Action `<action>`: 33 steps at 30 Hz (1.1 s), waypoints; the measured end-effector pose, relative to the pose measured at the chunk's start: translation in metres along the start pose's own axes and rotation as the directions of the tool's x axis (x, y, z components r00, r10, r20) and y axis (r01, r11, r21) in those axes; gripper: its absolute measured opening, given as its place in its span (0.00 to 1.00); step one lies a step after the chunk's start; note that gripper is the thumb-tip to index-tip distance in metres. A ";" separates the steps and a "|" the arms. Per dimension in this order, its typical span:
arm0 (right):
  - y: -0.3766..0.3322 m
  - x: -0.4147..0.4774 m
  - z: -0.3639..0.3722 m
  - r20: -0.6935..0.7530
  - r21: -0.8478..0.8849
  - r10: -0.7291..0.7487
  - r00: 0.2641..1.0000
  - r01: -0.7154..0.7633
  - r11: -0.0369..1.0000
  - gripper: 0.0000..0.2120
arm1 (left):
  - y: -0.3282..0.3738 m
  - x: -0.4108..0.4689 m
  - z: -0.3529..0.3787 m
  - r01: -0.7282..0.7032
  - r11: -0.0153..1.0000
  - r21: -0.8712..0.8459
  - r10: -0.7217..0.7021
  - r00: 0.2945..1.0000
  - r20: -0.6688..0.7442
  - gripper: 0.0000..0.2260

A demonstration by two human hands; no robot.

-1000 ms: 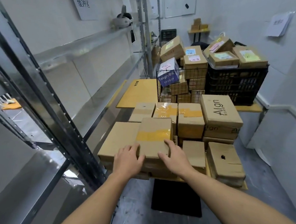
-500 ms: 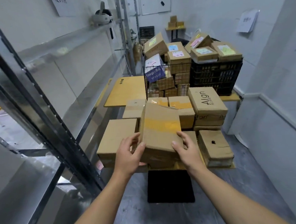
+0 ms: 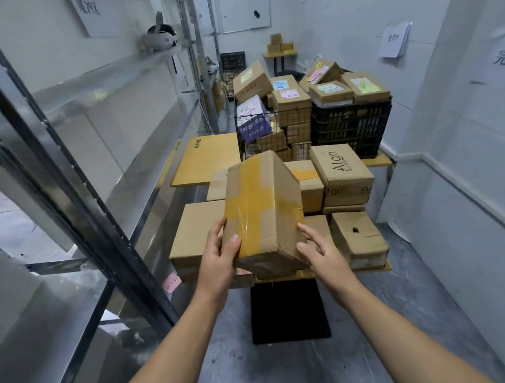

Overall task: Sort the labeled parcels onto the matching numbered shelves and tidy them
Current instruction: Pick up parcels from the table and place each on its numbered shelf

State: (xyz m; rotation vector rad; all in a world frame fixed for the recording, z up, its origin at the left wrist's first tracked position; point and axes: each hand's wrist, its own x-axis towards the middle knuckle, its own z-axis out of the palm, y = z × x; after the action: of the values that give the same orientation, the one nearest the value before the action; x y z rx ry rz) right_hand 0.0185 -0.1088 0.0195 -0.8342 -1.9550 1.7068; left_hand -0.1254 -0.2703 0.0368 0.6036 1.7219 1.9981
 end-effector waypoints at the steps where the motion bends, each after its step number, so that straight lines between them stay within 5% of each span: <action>1: -0.002 -0.002 0.000 -0.023 -0.064 -0.038 0.999 0.037 0.997 0.18 | 0.000 -0.002 -0.003 -0.028 0.999 0.044 0.028 1.000 0.008 0.20; 4: -0.012 -0.009 0.009 -0.072 -0.095 -0.104 0.992 0.097 0.991 0.27 | -0.003 -0.009 -0.004 -0.092 0.977 0.193 0.084 0.995 0.050 0.25; 8: -0.019 -0.020 0.025 0.005 0.101 -0.061 0.998 0.060 0.993 0.47 | -0.009 -0.022 0.002 -0.153 0.934 0.322 0.132 0.988 0.085 0.29; 13: -0.012 -0.029 0.020 -0.105 0.265 -0.077 0.992 0.102 0.959 0.21 | -0.001 -0.029 -0.001 -0.102 0.989 0.105 0.094 0.992 0.081 0.14; 15: -0.008 -0.033 0.021 -0.112 0.329 -0.052 0.992 0.086 0.940 0.19 | 0.000 -0.026 -0.007 -0.048 0.996 0.072 0.044 0.997 0.059 0.12; 19: -0.002 -0.046 0.033 -0.088 0.465 0.006 0.996 0.036 0.884 0.19 | -0.014 -0.022 -0.021 -0.037 0.961 0.276 0.026 0.999 0.042 0.13; 24: 0.003 -0.055 0.030 -0.031 0.593 0.053 0.998 -0.024 0.805 0.21 | -0.023 -0.033 -0.034 0.069 0.979 0.190 -0.072 0.997 0.009 0.27; 27: 0.004 -0.057 0.027 -0.010 0.545 0.014 1.000 -0.007 0.839 0.24 | -0.024 -0.039 -0.037 0.063 0.985 0.160 -0.074 0.995 0.063 0.26; 30: 0.004 -0.055 0.024 -0.096 0.241 -0.091 0.991 0.111 0.964 0.23 | -0.025 -0.044 -0.041 0.005 0.976 0.217 -0.020 0.998 0.067 0.25; 33: 0.008 -0.047 0.024 -0.086 0.023 -0.189 0.978 0.191 0.981 0.19 | -0.017 -0.050 -0.047 -0.069 0.945 0.320 0.061 0.997 0.036 0.28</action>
State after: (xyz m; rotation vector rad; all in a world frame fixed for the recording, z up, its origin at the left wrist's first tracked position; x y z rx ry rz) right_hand 0.0385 -0.1575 0.0113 -0.6724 -1.8824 1.5630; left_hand -0.1109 -0.3347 0.0116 0.7980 2.0547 1.7535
